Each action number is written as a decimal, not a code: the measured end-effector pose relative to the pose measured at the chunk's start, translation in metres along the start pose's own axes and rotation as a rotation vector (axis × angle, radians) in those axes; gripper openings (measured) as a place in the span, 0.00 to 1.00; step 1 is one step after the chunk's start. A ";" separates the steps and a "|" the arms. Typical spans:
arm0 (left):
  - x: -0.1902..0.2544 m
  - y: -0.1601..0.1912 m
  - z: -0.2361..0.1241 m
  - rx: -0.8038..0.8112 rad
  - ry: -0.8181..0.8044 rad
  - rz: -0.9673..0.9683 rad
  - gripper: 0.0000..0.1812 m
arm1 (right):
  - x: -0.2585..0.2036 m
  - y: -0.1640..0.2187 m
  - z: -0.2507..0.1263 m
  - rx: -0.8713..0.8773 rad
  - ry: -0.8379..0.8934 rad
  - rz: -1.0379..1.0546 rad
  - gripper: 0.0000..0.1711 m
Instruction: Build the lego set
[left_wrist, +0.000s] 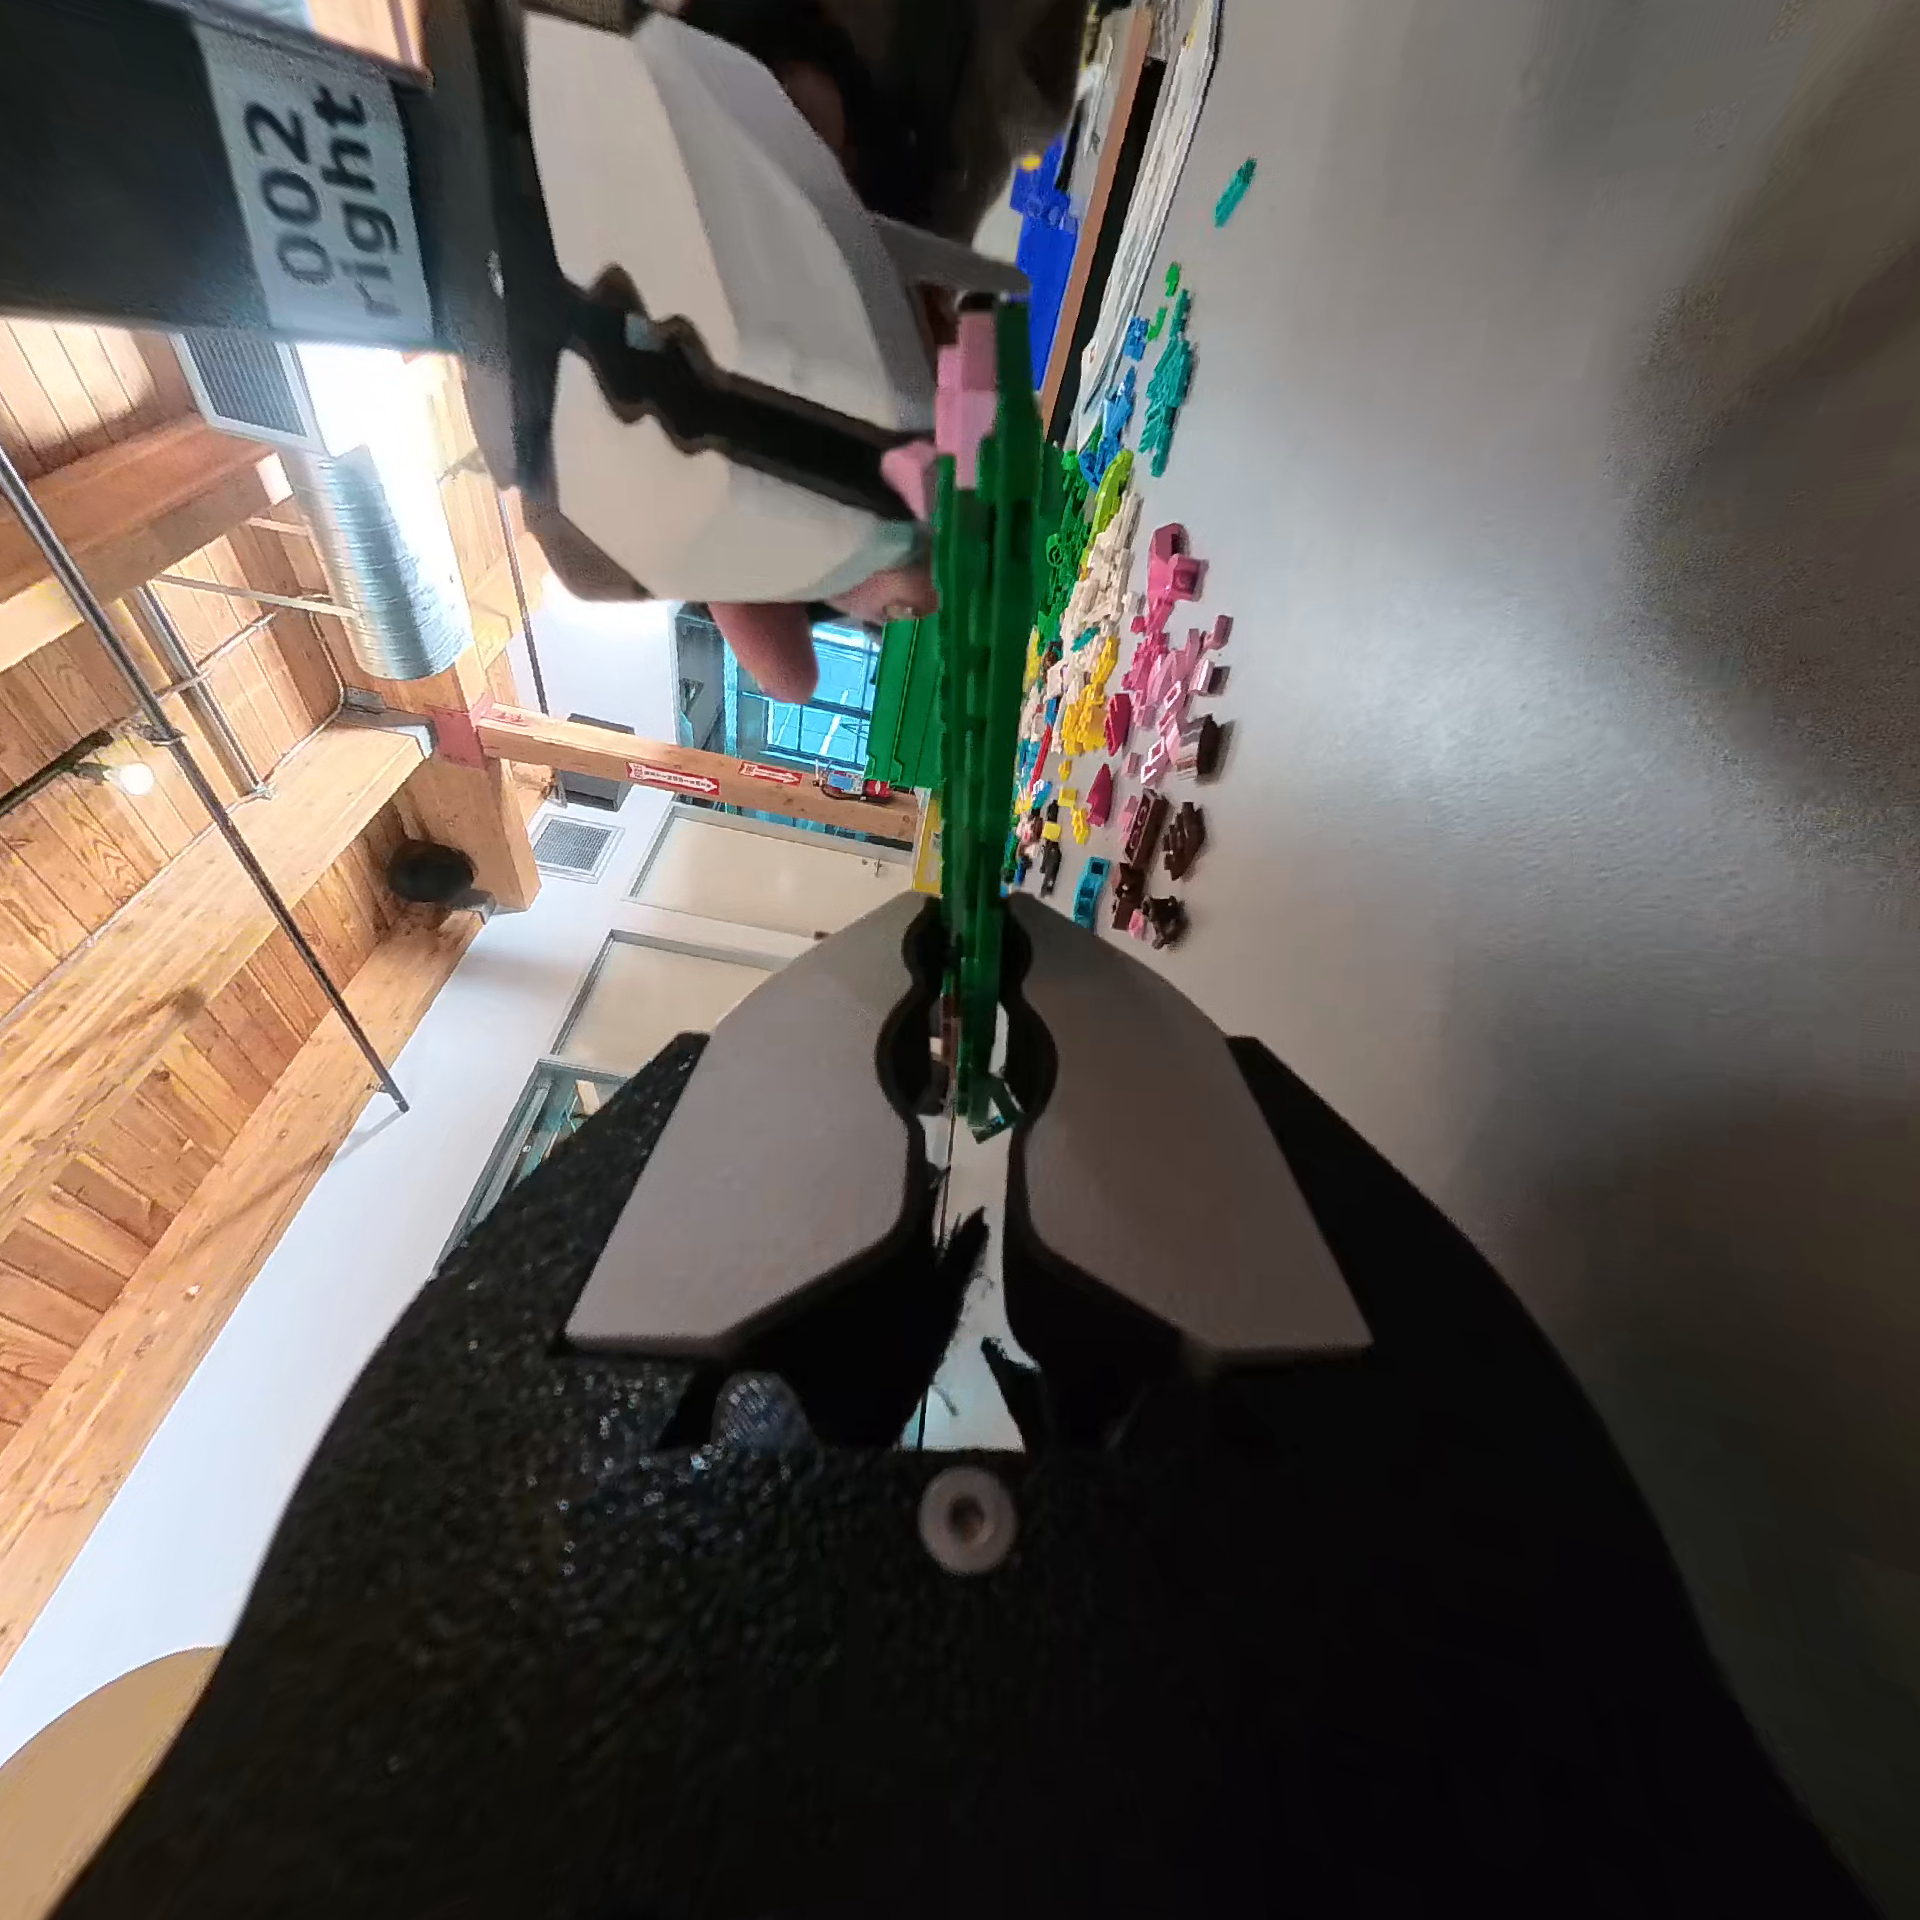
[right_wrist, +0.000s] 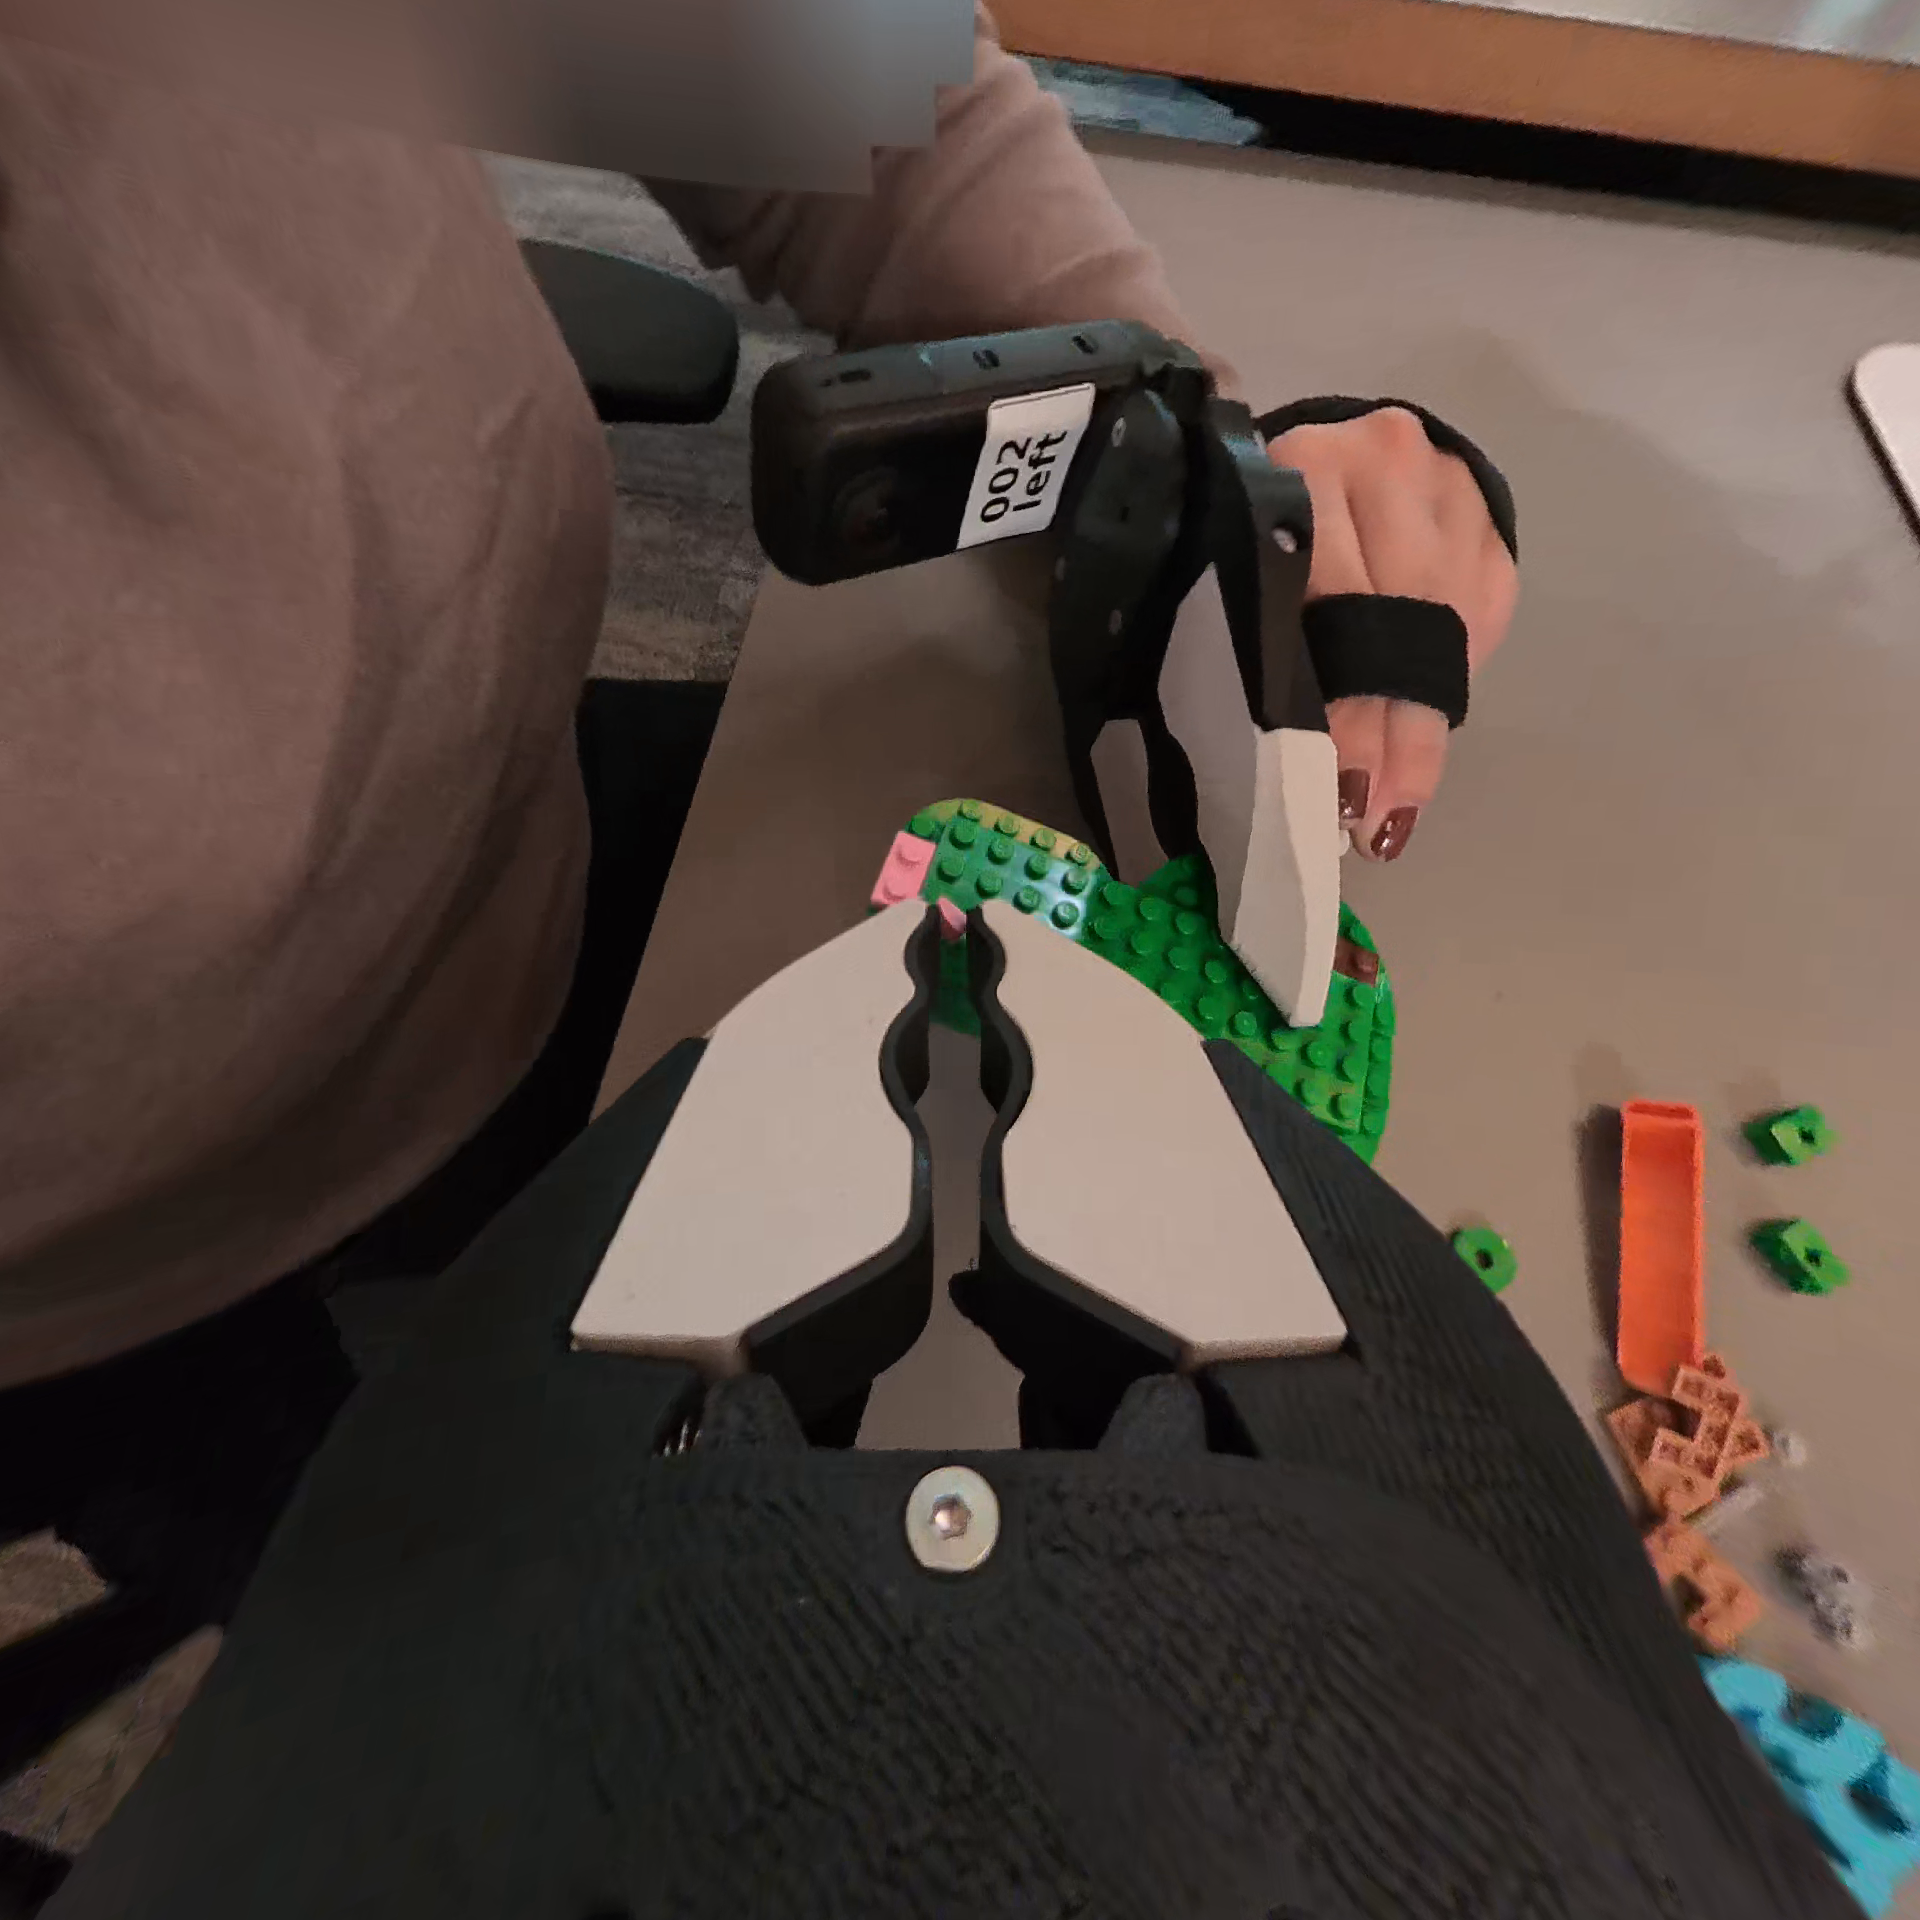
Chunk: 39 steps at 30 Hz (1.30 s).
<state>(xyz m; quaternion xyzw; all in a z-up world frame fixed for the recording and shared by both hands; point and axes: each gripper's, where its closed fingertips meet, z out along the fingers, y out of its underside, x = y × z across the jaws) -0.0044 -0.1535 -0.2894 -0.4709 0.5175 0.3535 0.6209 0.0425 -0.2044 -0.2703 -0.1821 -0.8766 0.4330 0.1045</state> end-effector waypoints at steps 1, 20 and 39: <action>0.000 -0.002 0.000 0.008 0.001 -0.002 0.05 | -0.002 0.000 0.000 0.005 -0.030 -0.021 0.02; -0.006 -0.010 -0.004 0.061 -0.010 -0.081 0.05 | -0.018 -0.015 -0.003 0.145 -0.110 -0.140 0.02; -0.011 -0.016 -0.006 0.104 -0.010 -0.166 0.05 | -0.020 -0.030 -0.002 0.215 -0.089 -0.213 0.02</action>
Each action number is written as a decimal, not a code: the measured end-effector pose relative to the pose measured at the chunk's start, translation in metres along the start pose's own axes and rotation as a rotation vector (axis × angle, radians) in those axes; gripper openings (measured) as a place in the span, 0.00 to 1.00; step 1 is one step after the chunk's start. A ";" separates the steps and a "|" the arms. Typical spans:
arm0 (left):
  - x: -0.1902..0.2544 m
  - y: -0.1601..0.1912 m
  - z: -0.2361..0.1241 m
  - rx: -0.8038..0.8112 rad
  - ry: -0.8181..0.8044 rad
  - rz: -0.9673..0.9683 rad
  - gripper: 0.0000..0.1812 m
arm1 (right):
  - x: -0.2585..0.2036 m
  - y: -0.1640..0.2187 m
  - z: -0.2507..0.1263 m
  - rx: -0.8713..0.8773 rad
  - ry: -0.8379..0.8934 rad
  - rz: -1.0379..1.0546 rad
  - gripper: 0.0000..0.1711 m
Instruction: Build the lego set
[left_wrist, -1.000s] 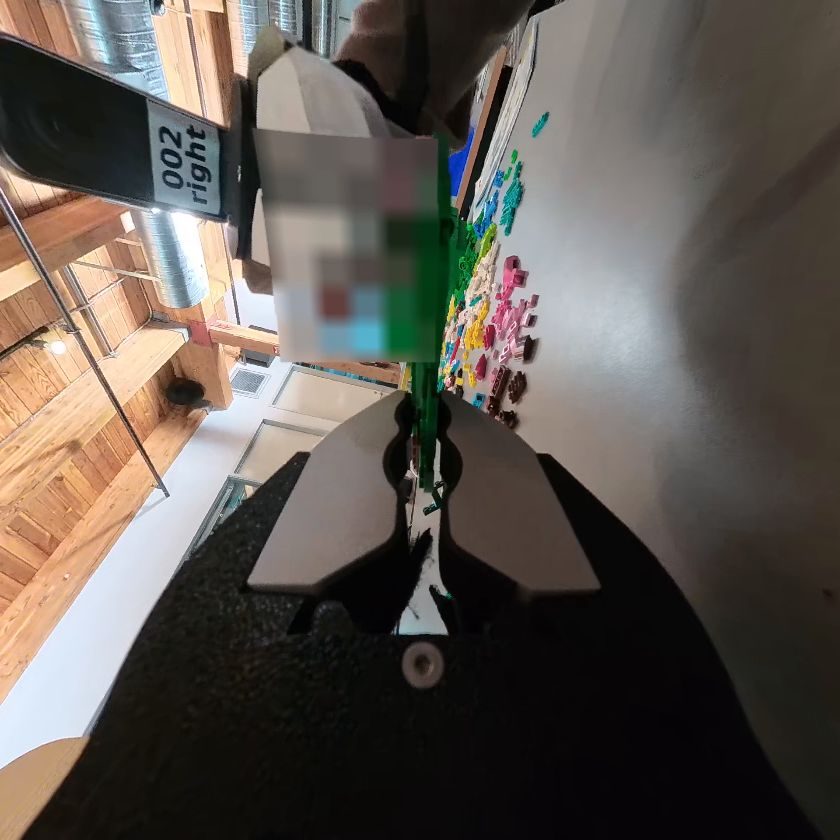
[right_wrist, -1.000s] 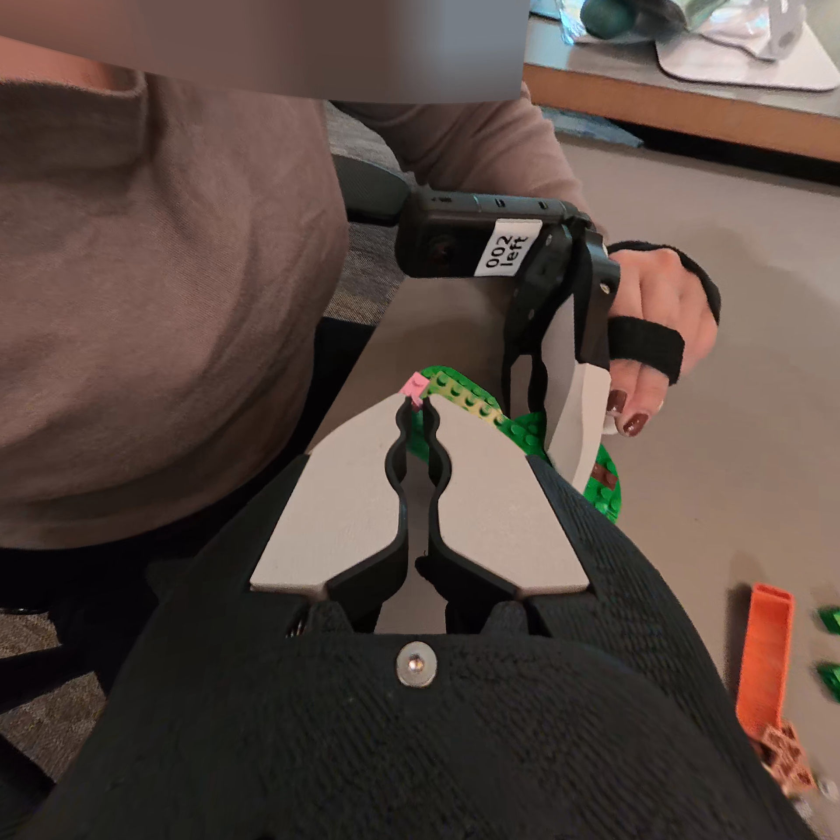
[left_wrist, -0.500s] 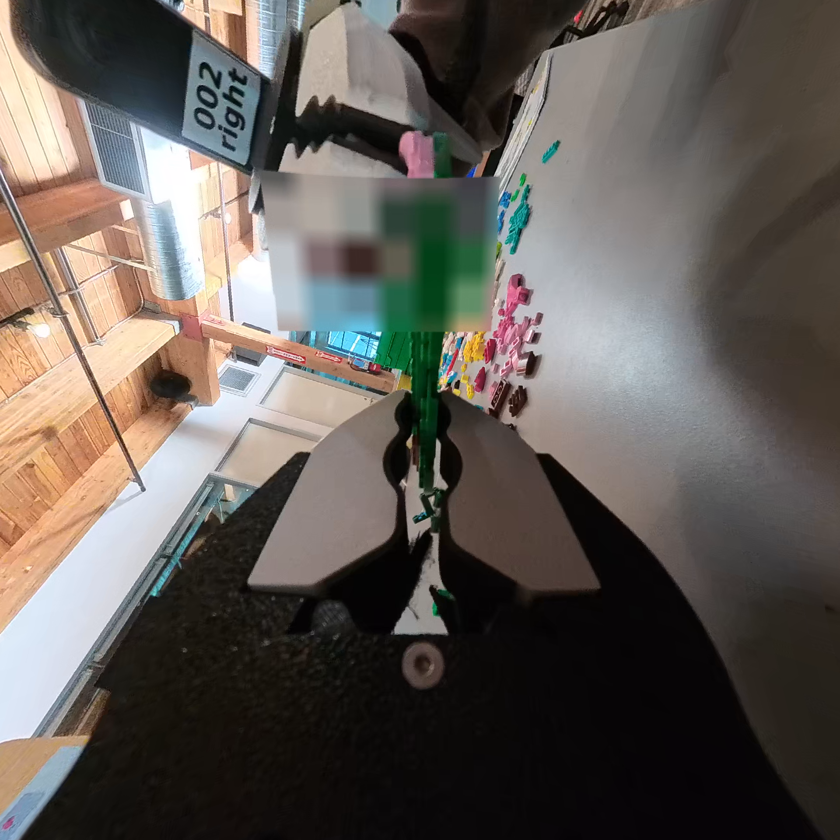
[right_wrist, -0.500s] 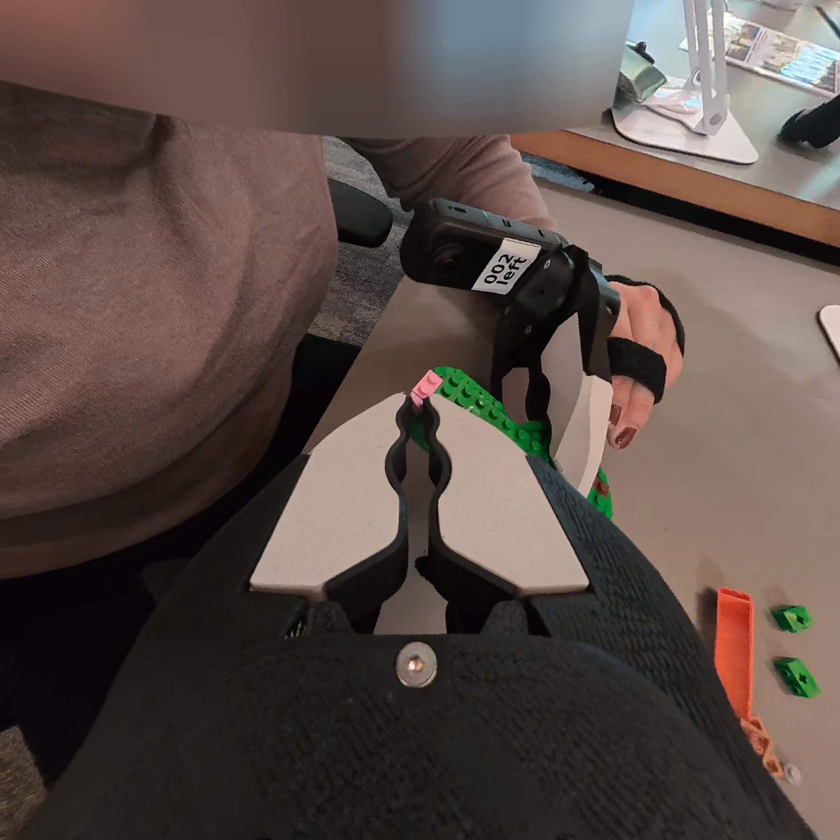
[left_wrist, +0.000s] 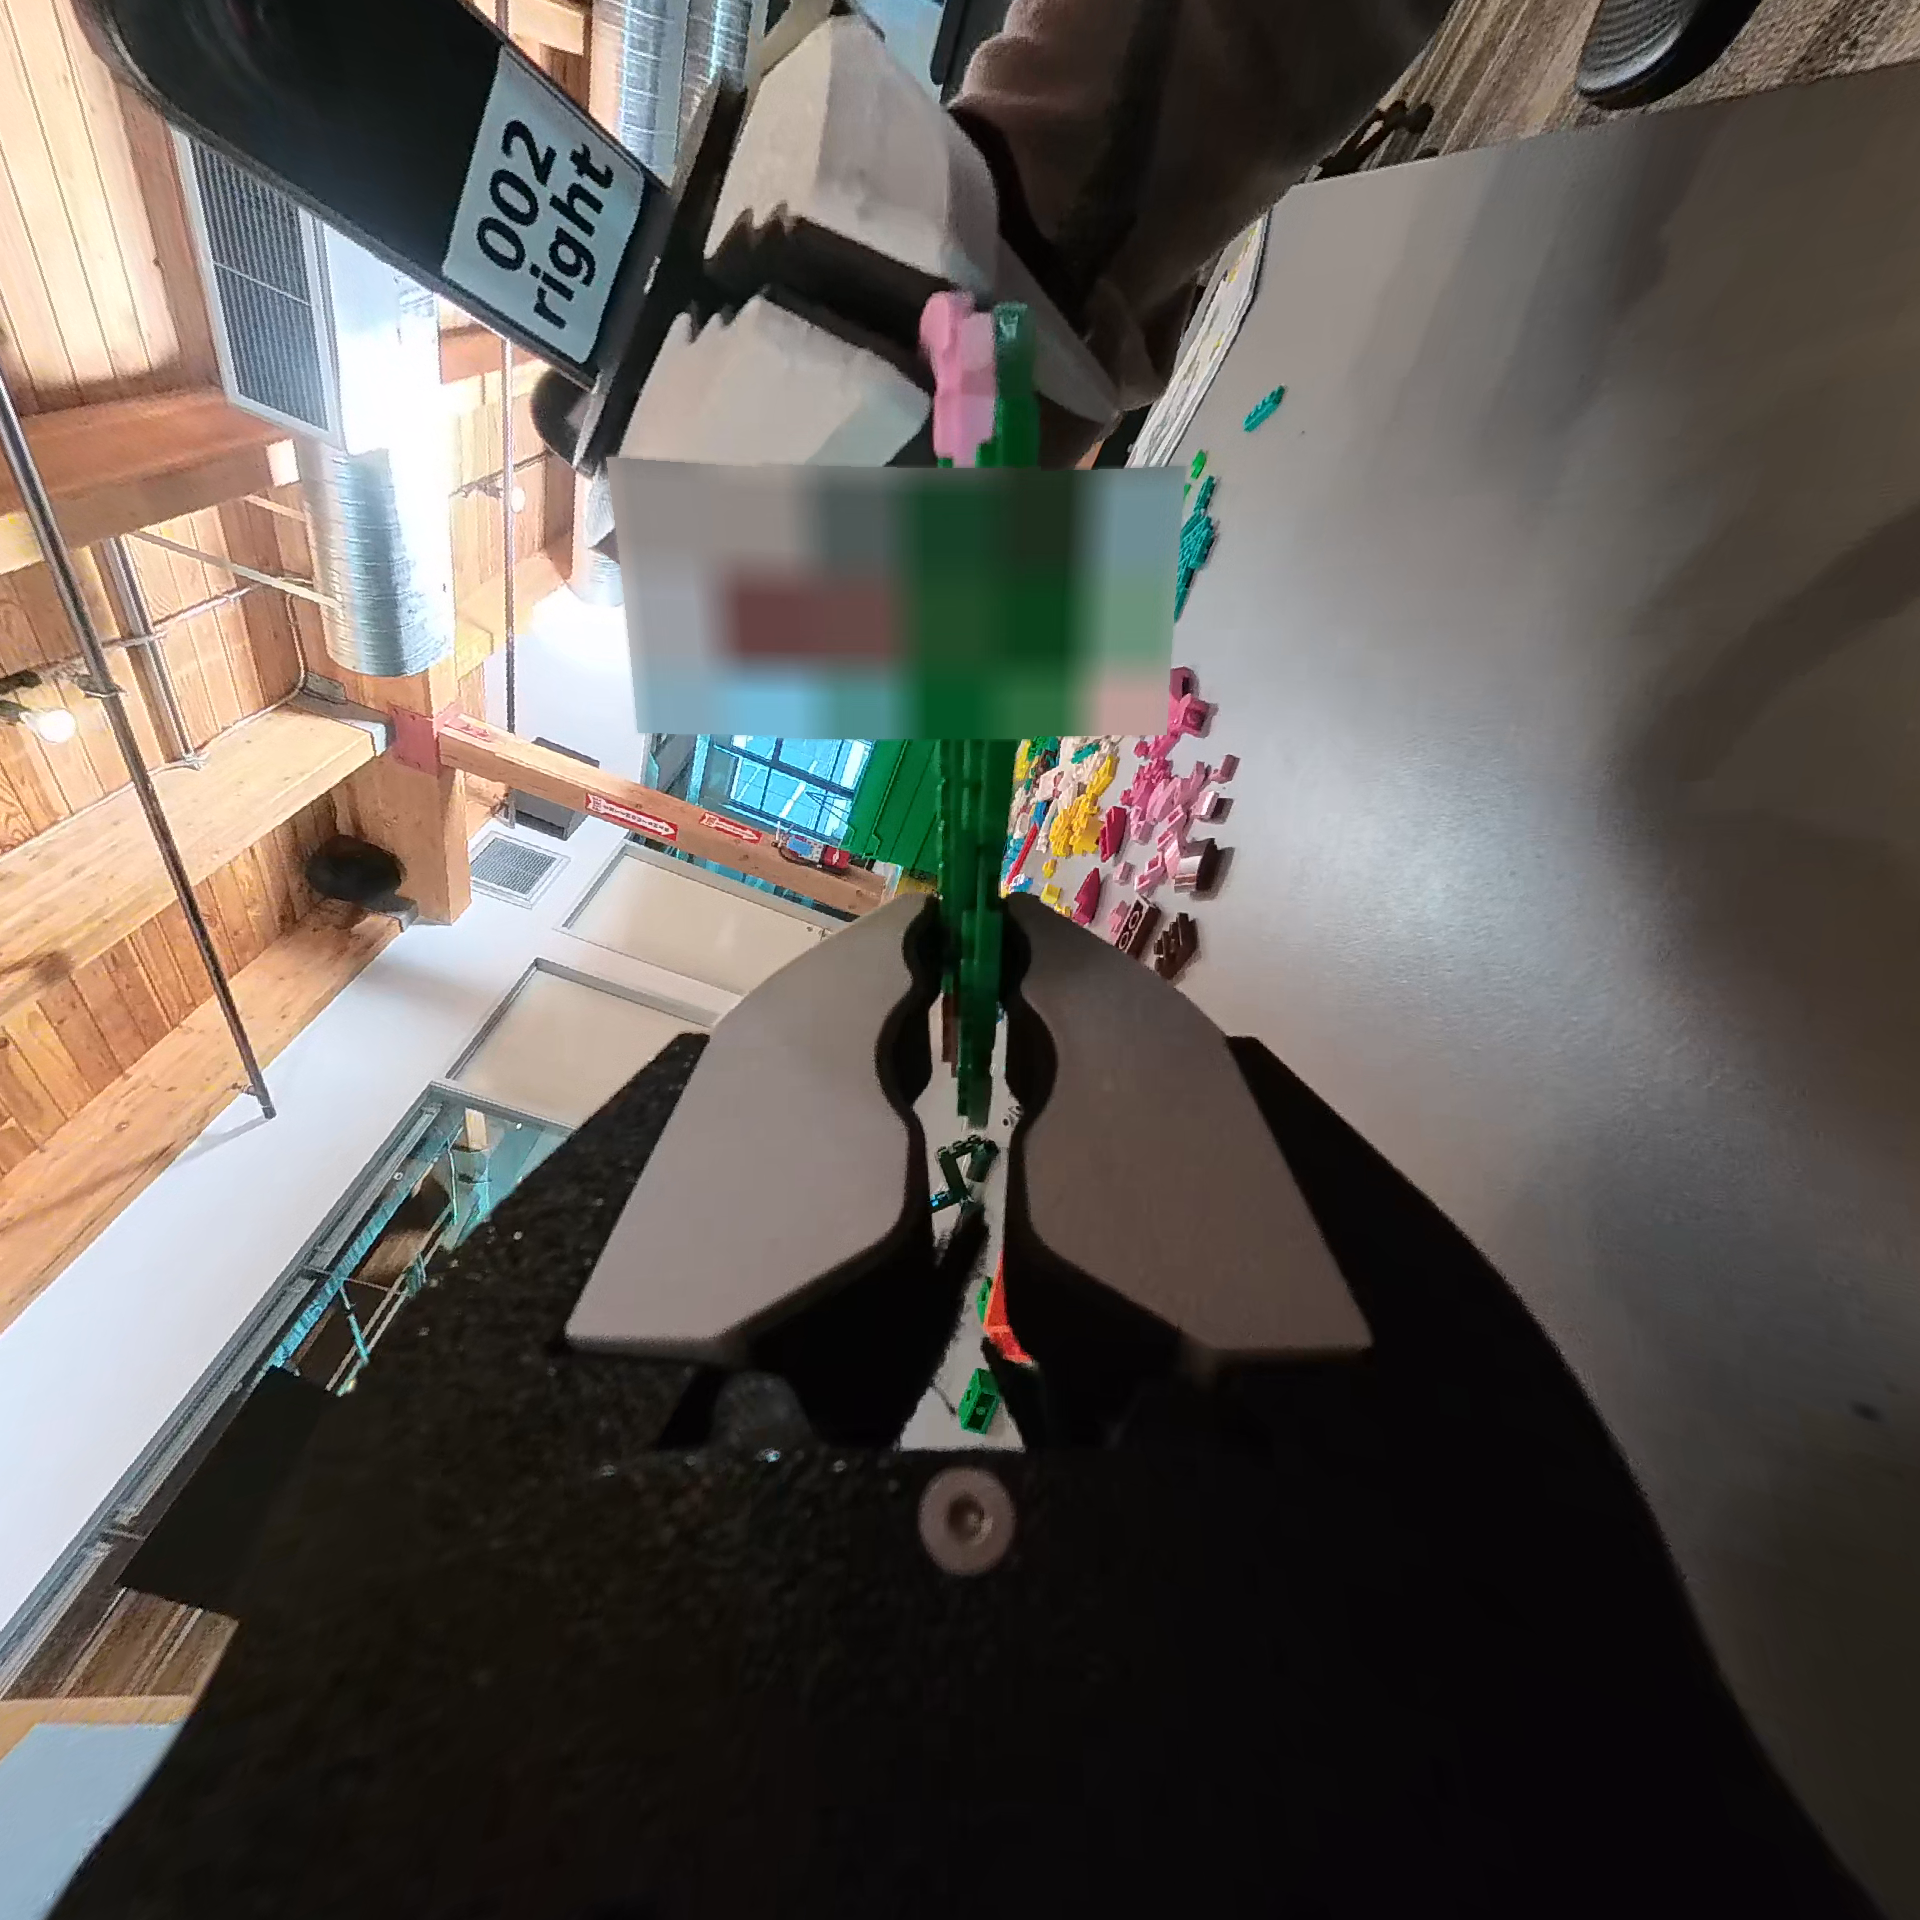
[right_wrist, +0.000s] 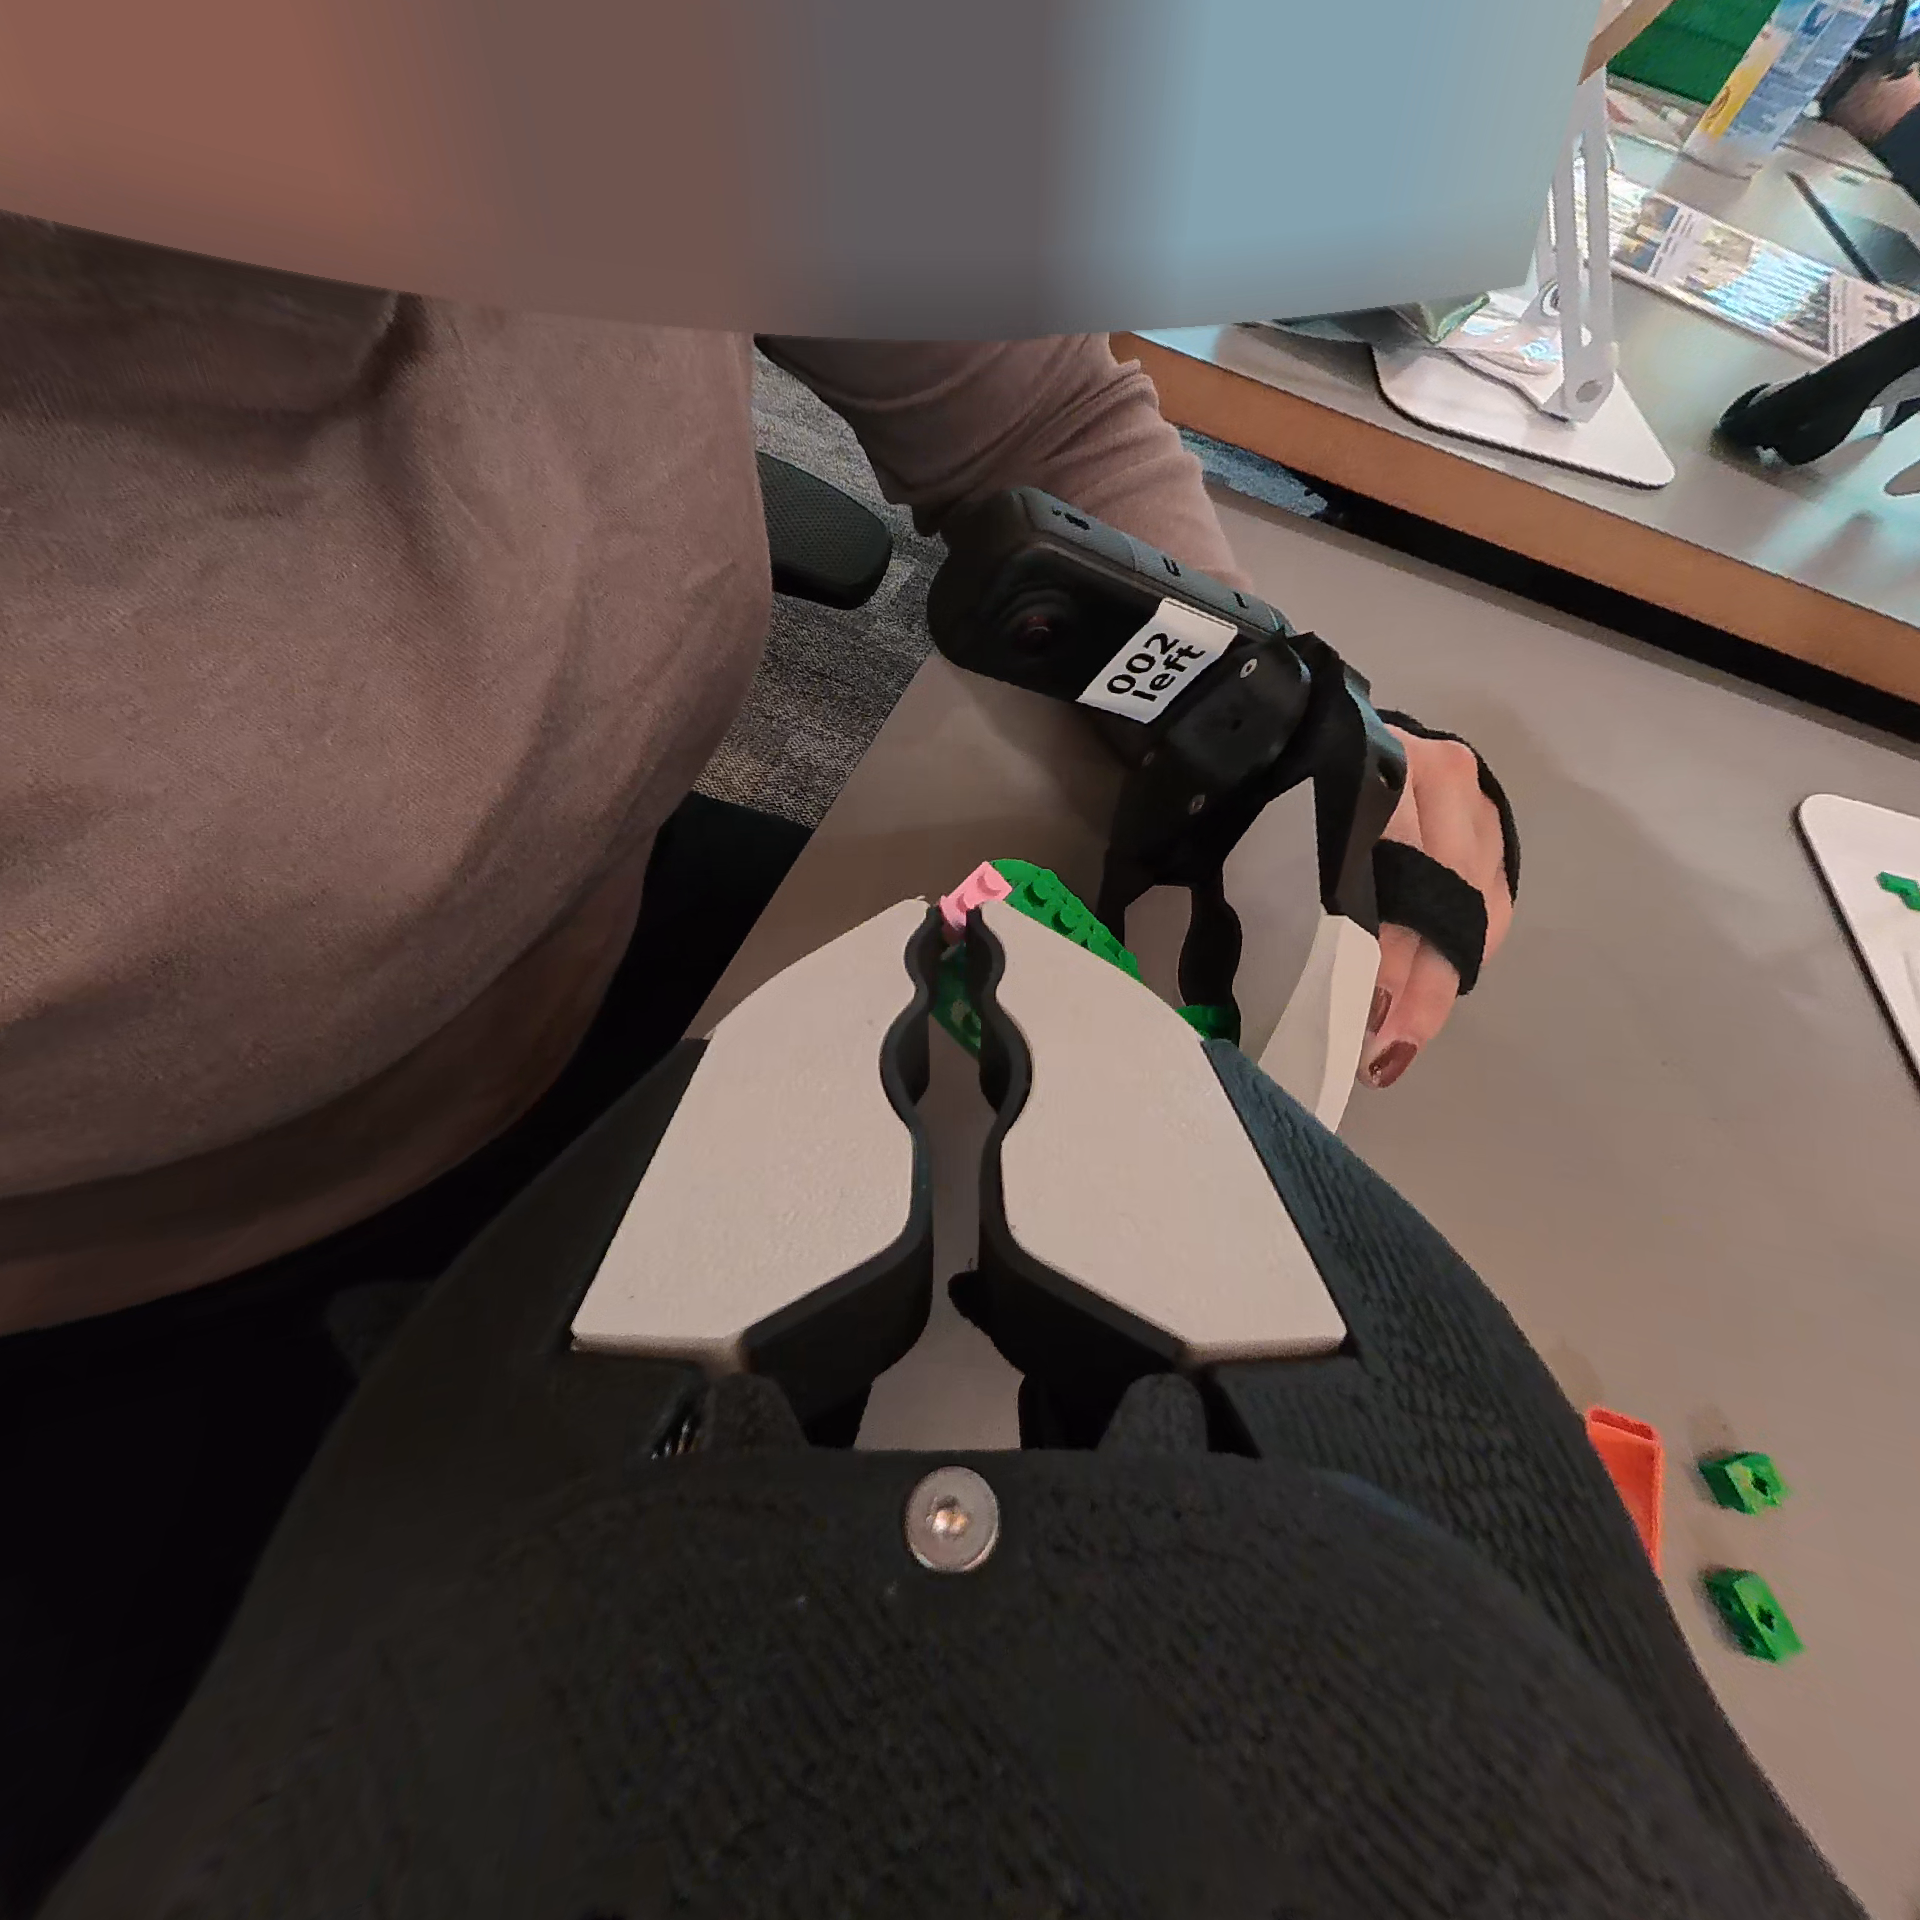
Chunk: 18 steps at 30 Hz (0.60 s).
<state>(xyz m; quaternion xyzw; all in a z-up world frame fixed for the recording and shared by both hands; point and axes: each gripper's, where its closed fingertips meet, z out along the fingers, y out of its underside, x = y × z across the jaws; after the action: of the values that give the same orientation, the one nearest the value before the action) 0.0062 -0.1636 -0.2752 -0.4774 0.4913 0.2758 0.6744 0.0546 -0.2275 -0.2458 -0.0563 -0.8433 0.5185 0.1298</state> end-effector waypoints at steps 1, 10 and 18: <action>0.000 0.000 0.000 0.001 0.001 -0.004 0.05 | 0.000 0.000 0.000 0.001 -0.001 -0.001 0.02; 0.000 0.000 0.000 0.005 0.006 -0.017 0.05 | 0.002 -0.002 -0.001 0.003 0.009 -0.012 0.02; 0.002 0.001 0.000 0.004 0.014 -0.021 0.05 | 0.003 0.000 -0.002 -0.012 0.011 -0.012 0.03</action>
<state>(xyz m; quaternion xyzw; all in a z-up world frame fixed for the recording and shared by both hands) 0.0066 -0.1631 -0.2770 -0.4832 0.4915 0.2643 0.6746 0.0521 -0.2255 -0.2443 -0.0550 -0.8459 0.5125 0.1374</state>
